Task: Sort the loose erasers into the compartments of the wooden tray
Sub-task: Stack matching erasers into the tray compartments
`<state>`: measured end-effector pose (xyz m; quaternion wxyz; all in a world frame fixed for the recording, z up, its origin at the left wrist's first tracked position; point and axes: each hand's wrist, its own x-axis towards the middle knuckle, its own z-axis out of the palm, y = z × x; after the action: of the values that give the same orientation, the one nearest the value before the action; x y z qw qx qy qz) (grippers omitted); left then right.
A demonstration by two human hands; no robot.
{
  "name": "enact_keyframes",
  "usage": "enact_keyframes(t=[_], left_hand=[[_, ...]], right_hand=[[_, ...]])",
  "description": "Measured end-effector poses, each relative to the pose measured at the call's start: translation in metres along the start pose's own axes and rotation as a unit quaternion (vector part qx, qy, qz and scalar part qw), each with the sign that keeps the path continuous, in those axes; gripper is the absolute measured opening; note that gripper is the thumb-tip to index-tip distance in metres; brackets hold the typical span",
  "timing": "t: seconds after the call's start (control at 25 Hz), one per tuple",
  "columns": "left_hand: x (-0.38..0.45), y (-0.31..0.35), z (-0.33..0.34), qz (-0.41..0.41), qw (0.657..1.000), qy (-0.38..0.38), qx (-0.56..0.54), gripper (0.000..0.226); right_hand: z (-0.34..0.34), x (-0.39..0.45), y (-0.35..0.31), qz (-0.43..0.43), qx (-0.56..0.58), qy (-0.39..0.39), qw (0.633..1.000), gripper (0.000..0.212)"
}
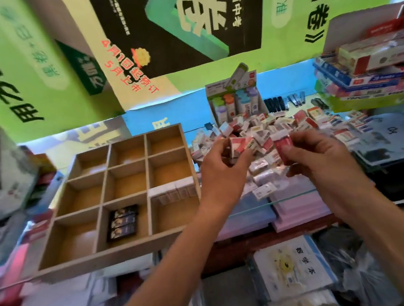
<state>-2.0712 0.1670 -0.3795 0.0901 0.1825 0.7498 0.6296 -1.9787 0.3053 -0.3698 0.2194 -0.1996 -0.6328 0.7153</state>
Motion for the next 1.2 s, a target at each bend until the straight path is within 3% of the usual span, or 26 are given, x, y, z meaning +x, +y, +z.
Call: enact_keyframes(t=[0.2, 0.4, 0.64, 0.8, 1.12, 1.2], left_hand=[[-0.027, -0.003, -0.102, -0.108, 0.980, 0.061, -0.154, 0.017], [-0.040, -0.014, -0.201, -0.101, 0.974, 0.149, -0.136, 0.020], [-0.064, -0.045, -0.304, -0.061, 0.979, 0.181, -0.065, 0.016], [-0.080, -0.061, -0.336, -0.045, 0.982, 0.171, -0.069, 0.017], [-0.095, -0.072, -0.354, -0.101, 0.973, 0.181, -0.102, 0.019], [-0.099, -0.067, -0.353, -0.117, 0.967, 0.176, -0.142, 0.020]], right_hand=[[0.094, -0.023, -0.006, 0.024, -0.034, -0.112, 0.993, 0.017], [0.152, -0.038, -0.006, 0.039, -0.035, -0.140, 0.989, 0.013], [0.218, -0.064, 0.001, 0.061, -0.092, -0.197, 0.974, 0.016], [0.268, -0.077, 0.012, 0.075, -0.129, -0.246, 0.958, 0.023], [0.295, -0.090, 0.015, 0.089, -0.175, -0.229, 0.953, 0.021], [0.298, -0.091, 0.019, 0.033, -0.224, -0.231, 0.946, 0.022]])
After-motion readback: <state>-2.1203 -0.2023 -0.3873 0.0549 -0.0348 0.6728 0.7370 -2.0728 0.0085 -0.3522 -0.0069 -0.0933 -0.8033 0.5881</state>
